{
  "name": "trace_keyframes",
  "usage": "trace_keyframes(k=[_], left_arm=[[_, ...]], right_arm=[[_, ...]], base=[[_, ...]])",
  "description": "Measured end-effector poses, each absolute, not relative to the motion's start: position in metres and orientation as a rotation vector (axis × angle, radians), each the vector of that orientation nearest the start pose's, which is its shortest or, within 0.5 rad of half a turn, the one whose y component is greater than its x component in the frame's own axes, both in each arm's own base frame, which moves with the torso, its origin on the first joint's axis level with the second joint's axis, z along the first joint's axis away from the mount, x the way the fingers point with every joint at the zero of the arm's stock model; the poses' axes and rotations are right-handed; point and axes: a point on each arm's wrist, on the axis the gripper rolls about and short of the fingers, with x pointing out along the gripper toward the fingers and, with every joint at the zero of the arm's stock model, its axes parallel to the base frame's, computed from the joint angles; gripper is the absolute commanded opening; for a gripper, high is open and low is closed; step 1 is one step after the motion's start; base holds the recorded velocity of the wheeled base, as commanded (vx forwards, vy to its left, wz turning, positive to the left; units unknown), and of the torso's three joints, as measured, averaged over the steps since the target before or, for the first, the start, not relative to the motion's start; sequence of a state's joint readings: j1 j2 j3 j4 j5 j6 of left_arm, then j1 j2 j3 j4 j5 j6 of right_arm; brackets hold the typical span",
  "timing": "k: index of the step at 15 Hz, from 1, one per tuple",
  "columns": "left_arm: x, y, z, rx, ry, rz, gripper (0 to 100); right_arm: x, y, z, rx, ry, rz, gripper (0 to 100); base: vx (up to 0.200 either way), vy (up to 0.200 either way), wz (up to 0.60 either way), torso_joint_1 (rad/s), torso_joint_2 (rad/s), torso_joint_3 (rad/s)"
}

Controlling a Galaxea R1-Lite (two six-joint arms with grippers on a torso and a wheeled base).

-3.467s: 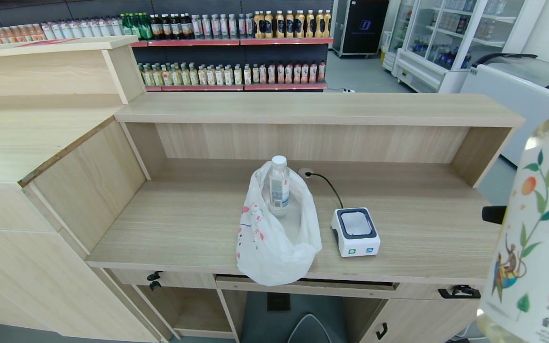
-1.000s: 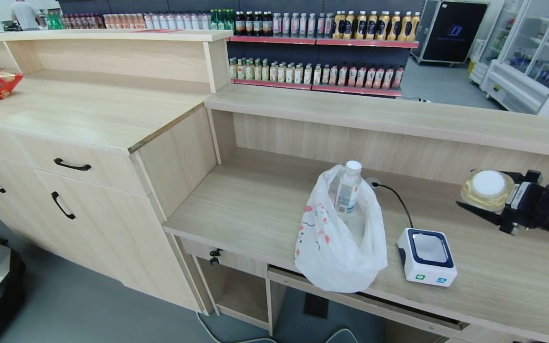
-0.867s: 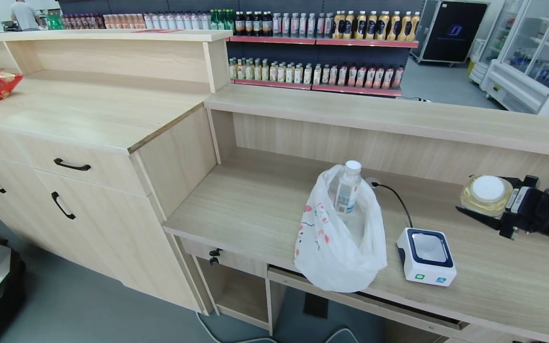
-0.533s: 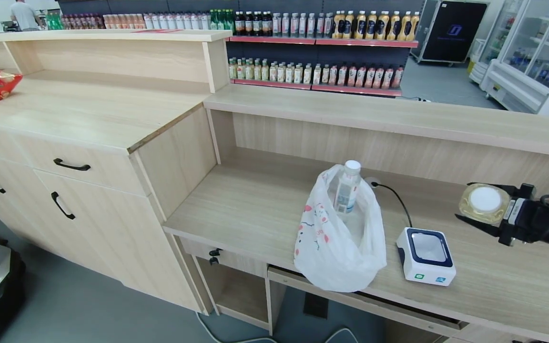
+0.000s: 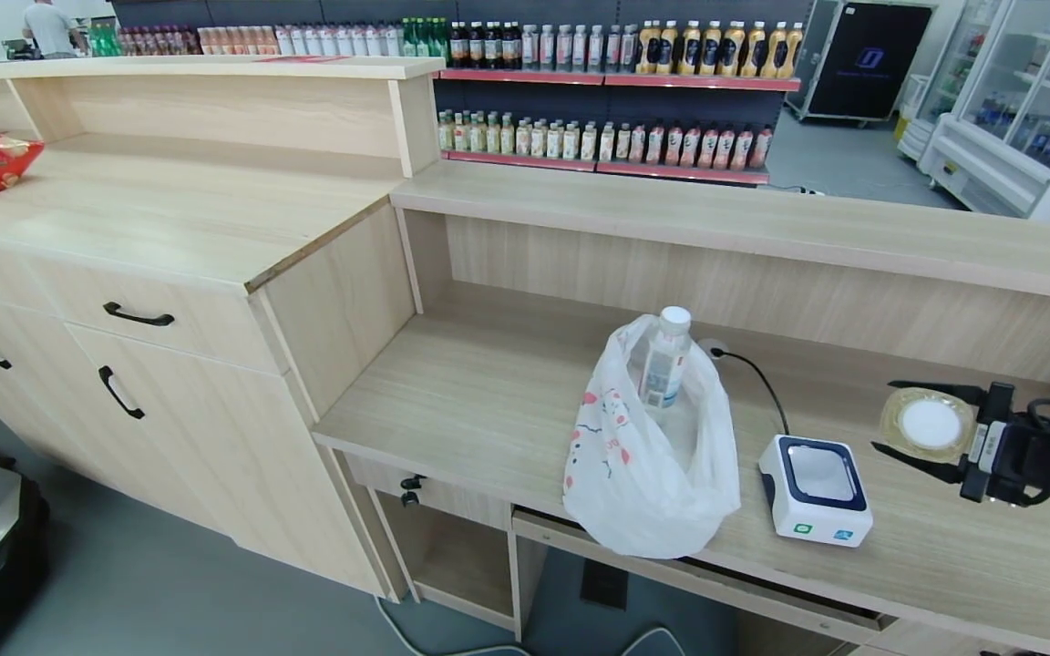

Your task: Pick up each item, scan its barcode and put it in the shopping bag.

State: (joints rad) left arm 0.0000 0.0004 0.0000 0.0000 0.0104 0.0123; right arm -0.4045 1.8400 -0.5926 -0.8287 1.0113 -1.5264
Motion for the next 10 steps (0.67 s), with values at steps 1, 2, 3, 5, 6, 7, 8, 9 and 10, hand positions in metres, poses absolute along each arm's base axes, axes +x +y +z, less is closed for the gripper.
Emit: trace_keyframes(k=[1, 2, 3, 5, 6, 7, 8, 9, 10], left_arm=[[-0.023, 0.0, 0.075, 0.012, 0.0, 0.01, 0], [-0.023, 0.0, 0.075, 0.012, 0.0, 0.01, 0], [-0.023, 0.0, 0.075, 0.012, 0.0, 0.01, 0], [-0.023, 0.0, 0.075, 0.012, 0.0, 0.01, 0], [-0.023, 0.0, 0.075, 0.012, 0.0, 0.01, 0], [-0.023, 0.0, 0.075, 0.012, 0.0, 0.01, 0], [-0.023, 0.0, 0.075, 0.012, 0.0, 0.01, 0], [-0.023, 0.0, 0.075, 0.012, 0.0, 0.01, 0], [-0.023, 0.0, 0.075, 0.012, 0.0, 0.01, 0]], right_arm=[[0.273, -0.101, 0.108, -1.182, -0.182, 0.7, 0], [0.273, -0.102, 0.106, -1.172, -0.182, 0.709, 0], [0.274, -0.103, 0.105, -1.171, -0.181, 0.709, 0], [0.274, -0.105, 0.102, -1.169, -0.174, 0.708, 0], [0.276, -0.106, 0.101, -1.169, -0.173, 0.708, 0], [0.277, -0.106, 0.1, -1.167, -0.172, 0.71, 0], [0.278, -0.106, 0.099, -1.165, -0.174, 0.714, 0], [0.279, -0.106, 0.097, -1.162, -0.17, 0.717, 0], [0.28, -0.107, 0.095, -1.158, -0.166, 0.719, 0]], base=[[0.0, 0.0, 0.0, 0.0, 0.0, 0.0], [0.0, 0.0, 0.0, 0.0, 0.0, 0.0], [0.0, 0.0, 0.0, 0.0, 0.0, 0.0], [0.0, 0.0, 0.0, 0.0, 0.0, 0.0], [0.0, 0.0, 0.0, 0.0, 0.0, 0.0], [0.0, 0.0, 0.0, 0.0, 0.0, 0.0], [0.0, 0.0, 0.0, 0.0, 0.0, 0.0], [0.0, 0.0, 0.0, 0.0, 0.0, 0.0], [0.0, 0.0, 0.0, 0.0, 0.0, 0.0]])
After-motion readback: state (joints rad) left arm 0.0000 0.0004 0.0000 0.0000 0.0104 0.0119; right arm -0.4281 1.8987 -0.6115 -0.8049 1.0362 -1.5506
